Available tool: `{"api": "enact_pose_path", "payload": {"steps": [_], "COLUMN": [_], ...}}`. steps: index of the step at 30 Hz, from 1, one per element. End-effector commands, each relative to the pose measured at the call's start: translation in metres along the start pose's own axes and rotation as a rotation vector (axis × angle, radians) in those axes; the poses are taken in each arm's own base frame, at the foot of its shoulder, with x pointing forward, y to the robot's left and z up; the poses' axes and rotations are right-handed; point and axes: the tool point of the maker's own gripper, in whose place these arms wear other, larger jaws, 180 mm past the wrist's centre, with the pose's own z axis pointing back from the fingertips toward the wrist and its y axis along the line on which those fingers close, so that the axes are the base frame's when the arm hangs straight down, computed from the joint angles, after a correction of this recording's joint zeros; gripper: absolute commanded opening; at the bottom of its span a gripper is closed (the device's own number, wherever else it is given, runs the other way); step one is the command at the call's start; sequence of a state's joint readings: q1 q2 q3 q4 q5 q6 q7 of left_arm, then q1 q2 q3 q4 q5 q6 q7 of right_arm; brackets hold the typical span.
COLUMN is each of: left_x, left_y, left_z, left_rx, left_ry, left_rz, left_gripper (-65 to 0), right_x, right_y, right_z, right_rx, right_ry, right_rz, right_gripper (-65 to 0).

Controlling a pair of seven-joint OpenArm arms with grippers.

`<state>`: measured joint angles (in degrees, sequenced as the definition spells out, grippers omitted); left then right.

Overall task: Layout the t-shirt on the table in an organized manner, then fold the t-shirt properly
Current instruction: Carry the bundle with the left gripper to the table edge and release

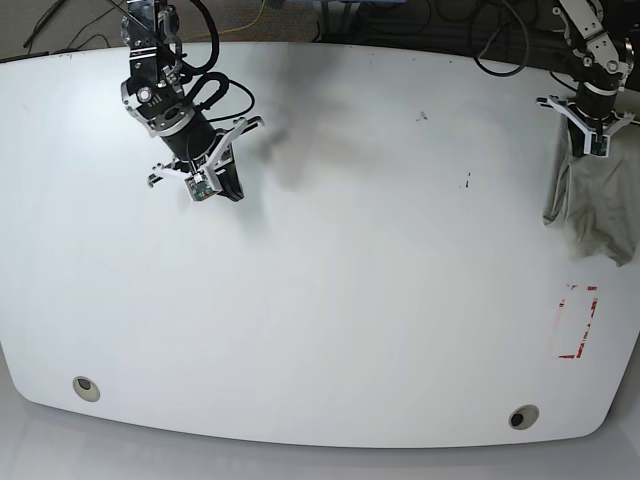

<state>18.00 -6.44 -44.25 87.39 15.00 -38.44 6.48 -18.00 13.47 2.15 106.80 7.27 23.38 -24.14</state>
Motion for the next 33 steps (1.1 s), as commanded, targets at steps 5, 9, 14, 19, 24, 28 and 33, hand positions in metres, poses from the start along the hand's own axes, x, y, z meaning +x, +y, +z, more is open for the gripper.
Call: {"api": "enact_pose_path", "payload": {"steps": [5,9,14,19,24,28,33], "left_x": [0.024,0.032,0.055,0.077,0.088,0.098,0.113], "left_y": [0.030,0.026,-0.006,-0.053,-0.093,-0.109,-0.111], "left_z": [0.001,0.000,-0.003,-0.008,-0.012,-0.015,-0.020], "left_rx": [0.066,0.058,0.001,-0.095,-0.179,-0.206,-0.207], "left_ry": [-0.077,-0.096,-0.151,-0.204,-0.232,-0.256,-0.288], "left_rz": [0.003,-0.010,-0.026,-0.035,-0.026,-0.012,0.000], "left_gripper": [-65.0,-65.0,-65.0,-65.0,-65.0,-65.0,-65.0], "right_x": [0.016,0.016,0.017,0.019,0.019,0.019,0.019], "right_y": [0.000,0.002,0.001,0.001,0.001,0.001,0.000], "right_z": [0.003,0.003,0.002,0.002,0.001,0.001,0.002], "right_rx": [0.017,0.028,0.025,0.024,0.025,0.025,0.023], "right_ry": [-0.057,-0.057,-0.059,-0.062,-0.063,-0.063,-0.063], "right_rz": [0.024,0.029,0.030,0.032,0.032,0.032,0.034], "right_gripper": [-65.0,-65.0,-65.0,-65.0,-65.0,-65.0,-65.0]}}
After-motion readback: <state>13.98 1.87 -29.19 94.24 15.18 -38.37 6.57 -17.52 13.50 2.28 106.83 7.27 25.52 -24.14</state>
